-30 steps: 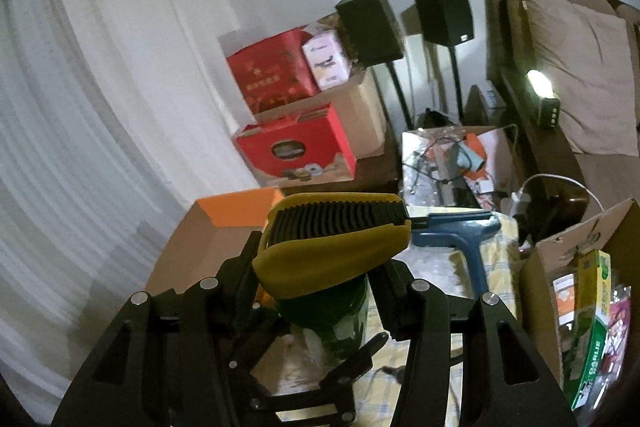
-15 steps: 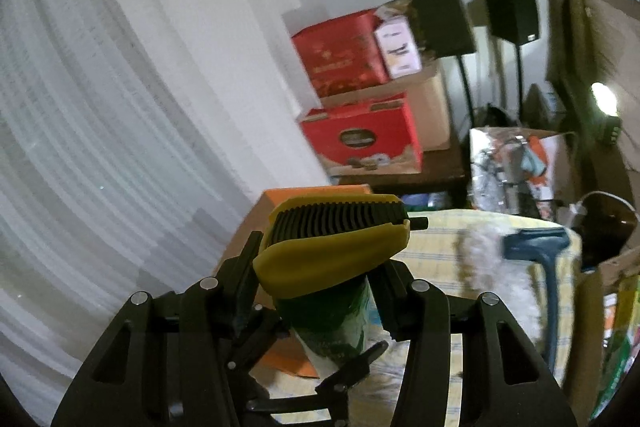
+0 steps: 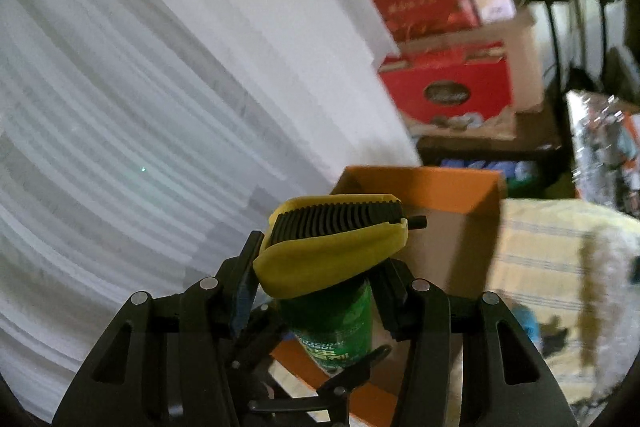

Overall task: Organize objects
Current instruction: 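Carry the held can with the right gripper over the orange box, then lower the can into the orange box and open the right gripper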

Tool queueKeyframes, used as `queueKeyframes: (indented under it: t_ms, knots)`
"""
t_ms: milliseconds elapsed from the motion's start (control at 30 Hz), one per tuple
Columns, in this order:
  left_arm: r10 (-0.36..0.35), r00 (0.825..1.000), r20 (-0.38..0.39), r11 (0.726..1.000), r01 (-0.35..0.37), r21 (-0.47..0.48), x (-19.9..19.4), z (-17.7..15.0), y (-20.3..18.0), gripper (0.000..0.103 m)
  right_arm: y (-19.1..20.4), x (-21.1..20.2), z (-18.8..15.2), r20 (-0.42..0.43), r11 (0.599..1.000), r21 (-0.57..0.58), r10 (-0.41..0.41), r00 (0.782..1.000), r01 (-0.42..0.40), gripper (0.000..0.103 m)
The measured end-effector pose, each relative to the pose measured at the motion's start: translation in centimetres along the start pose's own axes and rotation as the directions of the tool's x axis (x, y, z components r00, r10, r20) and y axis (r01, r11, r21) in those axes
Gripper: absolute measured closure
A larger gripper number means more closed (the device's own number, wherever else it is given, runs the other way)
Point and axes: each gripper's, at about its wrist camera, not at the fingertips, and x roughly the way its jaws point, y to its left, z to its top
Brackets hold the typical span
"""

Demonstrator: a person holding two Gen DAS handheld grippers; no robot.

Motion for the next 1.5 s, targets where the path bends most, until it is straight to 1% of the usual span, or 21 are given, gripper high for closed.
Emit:
queueKeyframes:
  t_ms: [133,200,267,367,467,500,700,733,800,833,867,967,1000,1067,1133,1200,1233,1267,1333,1400,1500]
  knots:
    - [0.037,0.996,-0.086,0.999,-0.039,-0.03,1.7,-1.3,3.1,0.053,-1.1,4.9,0.0,-0.076,0.997,0.052,0.063,0.995,-0.059,0.051]
    - [0.055,0.989,-0.135,0.997,-0.062,-0.042,2.5,-2.1,4.3,0.053,-2.0,7.4,0.1,-0.117,0.992,0.092,0.093,0.989,-0.083,0.051]
    - [0.078,0.983,-0.163,0.995,-0.087,-0.046,3.3,-3.0,4.9,0.053,-3.0,9.5,-0.1,-0.152,0.985,0.141,0.122,0.981,-0.101,0.051]
    - [0.125,0.974,-0.189,0.99,-0.134,-0.036,4.1,-4.0,5.3,0.053,-4.1,11.8,-0.4,-0.183,0.977,0.183,0.147,0.972,-0.113,0.052]
    - [0.15,0.964,-0.218,0.986,-0.163,-0.041,4.9,-4.7,5.6,0.052,-4.8,14.0,-0.4,-0.218,0.97,0.215,0.157,0.963,-0.109,0.051]
    - [0.153,0.964,-0.217,0.985,-0.166,-0.045,4.9,-4.8,5.7,0.052,-5.0,14.6,-0.4,-0.225,0.968,0.225,0.159,0.961,-0.108,0.052]
    - [0.194,0.951,-0.239,0.976,-0.211,-0.047,5.3,-5.2,6.2,0.051,-7.0,17.5,-0.1,-0.231,0.941,0.322,0.188,0.955,-0.108,0.052]
    - [0.209,0.951,-0.226,0.973,-0.225,-0.047,5.1,-5.1,6.0,0.05,-7.4,17.9,-0.1,-0.235,0.934,0.34,0.194,0.952,-0.107,0.052]
    - [0.254,0.95,-0.183,0.963,-0.265,-0.039,4.4,-4.6,5.5,0.036,-8.0,18.7,-0.1,-0.243,0.932,0.353,0.17,0.955,-0.076,0.052]
    - [0.266,0.951,-0.159,0.961,-0.275,-0.04,3.8,-4.5,5.3,0.026,-8.3,19.1,-0.1,-0.251,0.933,0.356,0.154,0.956,-0.057,0.052]
    - [0.262,0.953,-0.15,0.962,-0.271,-0.039,3.6,-4.5,5.0,0.026,-8.7,19.5,-0.2,-0.258,0.931,0.363,0.142,0.956,-0.041,0.052]
    - [0.25,0.956,-0.154,0.965,-0.259,-0.044,2.9,-4.7,4.7,0.026,-9.3,19.9,-0.7,-0.275,0.931,0.364,0.108,0.955,0.0,0.052]
    - [0.243,0.957,-0.157,0.966,-0.253,-0.048,2.8,-4.8,4.6,0.026,-9.7,20.2,-0.7,-0.285,0.929,0.368,0.092,0.954,0.02,0.049]
    - [0.222,0.96,-0.168,0.97,-0.235,-0.059,2.7,-5.0,4.4,0.026,-10.3,20.6,-1.0,-0.288,0.917,0.4,0.118,0.95,0.008,0.049]
    - [0.213,0.962,-0.172,0.971,-0.228,-0.072,2.5,-4.9,4.1,0.026,-10.1,20.6,-0.9,-0.308,0.925,0.38,0.102,0.946,0.024,0.045]
    - [0.19,0.968,-0.166,0.973,-0.209,-0.102,2.0,-5.0,4.2,0.025,-9.6,19.9,-0.8,-0.314,0.94,0.339,0.072,0.946,0.041,0.045]
    - [0.169,0.973,-0.159,0.973,-0.19,-0.127,1.5,-4.9,4.3,0.023,-9.5,19.5,-0.7,-0.309,0.945,0.324,0.07,0.949,0.036,0.045]
    - [0.155,0.976,-0.153,0.973,-0.178,-0.145,1.3,-4.7,4.3,0.015,-9.3,18.9,-0.8,-0.304,0.95,0.31,0.075,0.95,0.024,0.045]
    - [0.132,0.982,-0.134,0.971,-0.155,-0.18,0.5,-4.8,4.8,0.005,-8.9,17.1,-0.7,-0.296,0.963,0.27,0.061,0.953,0.022,0.045]
    - [0.109,0.988,-0.11,0.971,-0.13,-0.2,-0.3,-4.4,4.9,0.001,-8.4,14.8,-0.6,-0.276,0.976,0.217,0.032,0.961,0.03,0.042]
    - [0.085,0.993,-0.077,0.975,-0.099,-0.201,-0.9,-3.5,4.3,0.0,-7.6,11.5,-0.7,-0.23,0.987,0.154,-0.016,0.973,0.052,0.035]
